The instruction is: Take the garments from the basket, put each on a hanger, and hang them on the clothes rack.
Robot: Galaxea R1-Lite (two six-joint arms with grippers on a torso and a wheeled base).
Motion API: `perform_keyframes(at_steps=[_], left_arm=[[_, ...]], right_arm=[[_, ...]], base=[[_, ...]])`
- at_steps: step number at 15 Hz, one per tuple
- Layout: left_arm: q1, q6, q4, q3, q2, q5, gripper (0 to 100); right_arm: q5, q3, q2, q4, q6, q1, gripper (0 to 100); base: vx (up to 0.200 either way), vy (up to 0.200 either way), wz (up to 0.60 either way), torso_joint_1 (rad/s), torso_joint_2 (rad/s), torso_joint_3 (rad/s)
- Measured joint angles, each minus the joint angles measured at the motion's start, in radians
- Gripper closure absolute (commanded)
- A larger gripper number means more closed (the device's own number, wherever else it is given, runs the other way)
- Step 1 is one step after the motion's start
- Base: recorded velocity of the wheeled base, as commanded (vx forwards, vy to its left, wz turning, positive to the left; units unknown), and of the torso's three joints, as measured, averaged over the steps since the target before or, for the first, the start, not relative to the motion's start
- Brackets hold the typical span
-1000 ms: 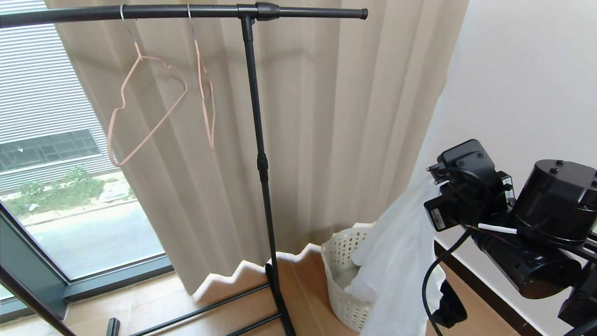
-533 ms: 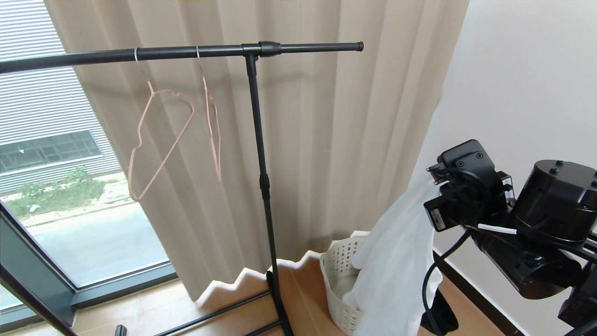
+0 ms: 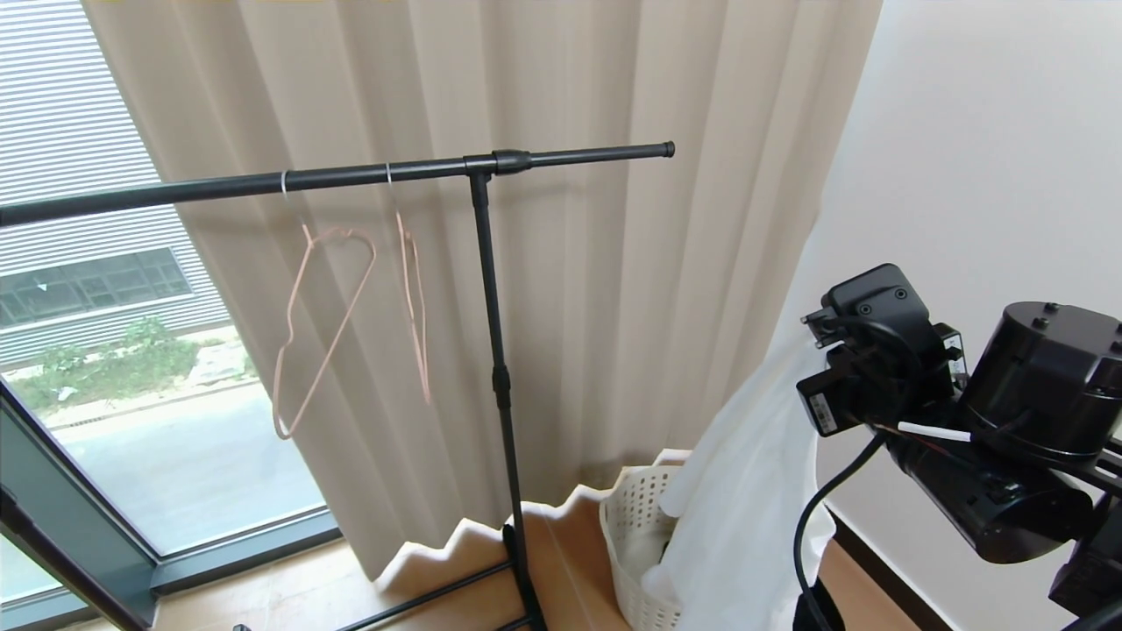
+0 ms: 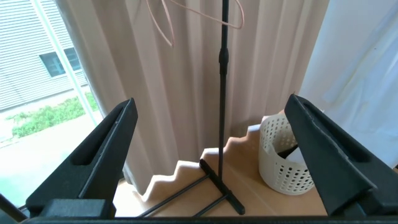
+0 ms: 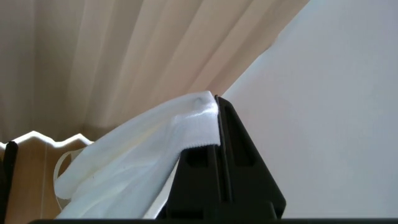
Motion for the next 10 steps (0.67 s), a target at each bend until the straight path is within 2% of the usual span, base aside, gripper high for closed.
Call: perform_keyframes(at_steps=[4, 10], left_arm=[[0.0, 0.001, -0.001, 0.0, 0.0, 0.0, 0], [0.0, 0.002, -0.001, 0.0, 0.0, 0.0, 0]], right_arm=[[0.0, 0.002, 0.001, 0.0, 0.0, 0.0, 100], [0.0, 0.008, 0.001, 0.0, 0.0, 0.0, 100]], base=[[0.0, 0.0, 0.0, 0.215, -0.47, -0.276], [0.0, 0.0, 0.0, 0.171, -0.37, -0.208]])
